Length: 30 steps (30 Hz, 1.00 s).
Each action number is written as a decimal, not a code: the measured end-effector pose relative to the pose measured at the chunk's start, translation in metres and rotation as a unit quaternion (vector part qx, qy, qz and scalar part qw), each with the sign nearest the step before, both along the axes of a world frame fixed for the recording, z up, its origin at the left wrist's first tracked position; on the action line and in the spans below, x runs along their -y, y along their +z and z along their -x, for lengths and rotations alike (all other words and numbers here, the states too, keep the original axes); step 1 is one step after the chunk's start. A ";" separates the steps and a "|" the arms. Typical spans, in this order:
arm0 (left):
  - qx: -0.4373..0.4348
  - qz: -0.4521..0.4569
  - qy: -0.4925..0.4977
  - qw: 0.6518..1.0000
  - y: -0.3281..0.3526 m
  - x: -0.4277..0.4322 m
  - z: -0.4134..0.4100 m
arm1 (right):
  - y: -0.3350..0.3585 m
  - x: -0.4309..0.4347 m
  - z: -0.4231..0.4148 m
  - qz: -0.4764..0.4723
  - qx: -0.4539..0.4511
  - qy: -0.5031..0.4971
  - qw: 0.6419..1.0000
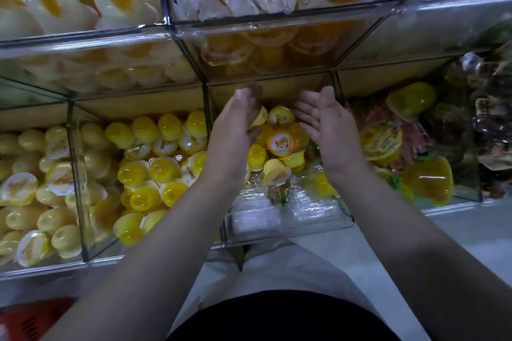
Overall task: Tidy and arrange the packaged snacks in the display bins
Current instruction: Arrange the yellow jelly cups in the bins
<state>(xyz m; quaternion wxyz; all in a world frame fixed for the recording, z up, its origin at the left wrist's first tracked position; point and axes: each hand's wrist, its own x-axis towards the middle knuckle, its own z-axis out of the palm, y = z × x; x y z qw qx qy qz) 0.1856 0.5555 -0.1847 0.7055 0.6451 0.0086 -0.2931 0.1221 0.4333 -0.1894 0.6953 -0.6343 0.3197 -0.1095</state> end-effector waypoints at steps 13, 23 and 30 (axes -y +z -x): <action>-0.175 -0.114 -0.011 0.978 -0.050 0.024 -0.010 | -0.052 0.027 -0.013 0.048 -0.240 0.079 0.966; -0.207 -0.144 -0.030 0.967 -0.077 0.030 -0.008 | -0.071 0.027 -0.023 0.079 -0.293 0.122 0.945; -0.205 -0.125 -0.001 0.971 -0.082 0.025 -0.012 | -0.081 0.022 -0.013 0.054 -0.260 0.109 0.958</action>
